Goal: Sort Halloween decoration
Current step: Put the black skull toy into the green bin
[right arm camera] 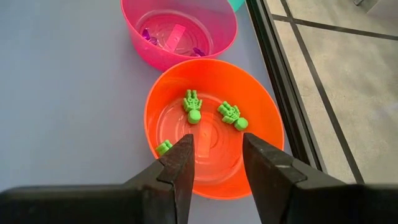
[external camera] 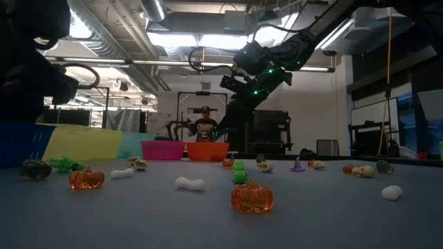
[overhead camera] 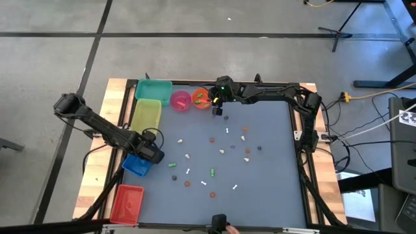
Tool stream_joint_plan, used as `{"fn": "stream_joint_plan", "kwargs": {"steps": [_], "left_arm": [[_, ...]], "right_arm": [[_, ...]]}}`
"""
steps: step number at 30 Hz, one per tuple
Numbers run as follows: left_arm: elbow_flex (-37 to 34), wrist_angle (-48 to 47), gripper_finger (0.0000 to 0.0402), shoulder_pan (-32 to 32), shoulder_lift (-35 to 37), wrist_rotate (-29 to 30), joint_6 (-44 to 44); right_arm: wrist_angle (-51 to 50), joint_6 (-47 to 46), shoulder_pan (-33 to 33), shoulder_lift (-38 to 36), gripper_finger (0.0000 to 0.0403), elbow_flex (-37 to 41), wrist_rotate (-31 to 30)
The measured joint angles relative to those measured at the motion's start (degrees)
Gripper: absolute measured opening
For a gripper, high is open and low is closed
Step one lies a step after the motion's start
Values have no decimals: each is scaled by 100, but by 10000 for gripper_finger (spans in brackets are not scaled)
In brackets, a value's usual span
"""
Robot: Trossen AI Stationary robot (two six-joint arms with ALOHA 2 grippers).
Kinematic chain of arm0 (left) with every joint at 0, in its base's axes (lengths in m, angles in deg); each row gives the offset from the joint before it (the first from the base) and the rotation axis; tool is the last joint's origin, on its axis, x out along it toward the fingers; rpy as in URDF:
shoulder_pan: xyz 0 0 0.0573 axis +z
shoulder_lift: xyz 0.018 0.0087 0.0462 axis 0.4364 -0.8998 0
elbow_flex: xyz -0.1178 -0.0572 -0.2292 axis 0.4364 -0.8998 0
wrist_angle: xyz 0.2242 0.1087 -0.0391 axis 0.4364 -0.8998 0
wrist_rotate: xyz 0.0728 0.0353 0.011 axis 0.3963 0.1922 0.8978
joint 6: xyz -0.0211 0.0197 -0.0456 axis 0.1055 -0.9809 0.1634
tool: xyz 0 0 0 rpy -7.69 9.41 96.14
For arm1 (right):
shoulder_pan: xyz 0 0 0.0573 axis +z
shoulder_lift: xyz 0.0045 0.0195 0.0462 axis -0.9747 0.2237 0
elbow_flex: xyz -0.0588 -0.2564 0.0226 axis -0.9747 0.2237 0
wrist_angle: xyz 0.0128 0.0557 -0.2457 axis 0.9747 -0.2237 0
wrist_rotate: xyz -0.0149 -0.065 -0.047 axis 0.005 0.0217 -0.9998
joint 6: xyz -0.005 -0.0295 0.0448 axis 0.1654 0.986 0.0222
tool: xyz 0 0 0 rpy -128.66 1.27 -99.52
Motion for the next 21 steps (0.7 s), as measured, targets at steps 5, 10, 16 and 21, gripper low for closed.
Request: {"fn": "stream_joint_plan", "kwargs": {"steps": [5,10,16,21], "left_arm": [[239,-136,57,0,2,-24,-26],[614,-717,57,0,7,-23,-42],[1278,-1830,57,0,7,-17,-47],[1833,-2643,57,0,11,191,-53]], "right_arm": [[0,0,-2,0,135,0,0],[0,0,0,0,135,0,0],[0,0,-1,0,135,0,0],[0,0,-1,0,135,0,0]]}}
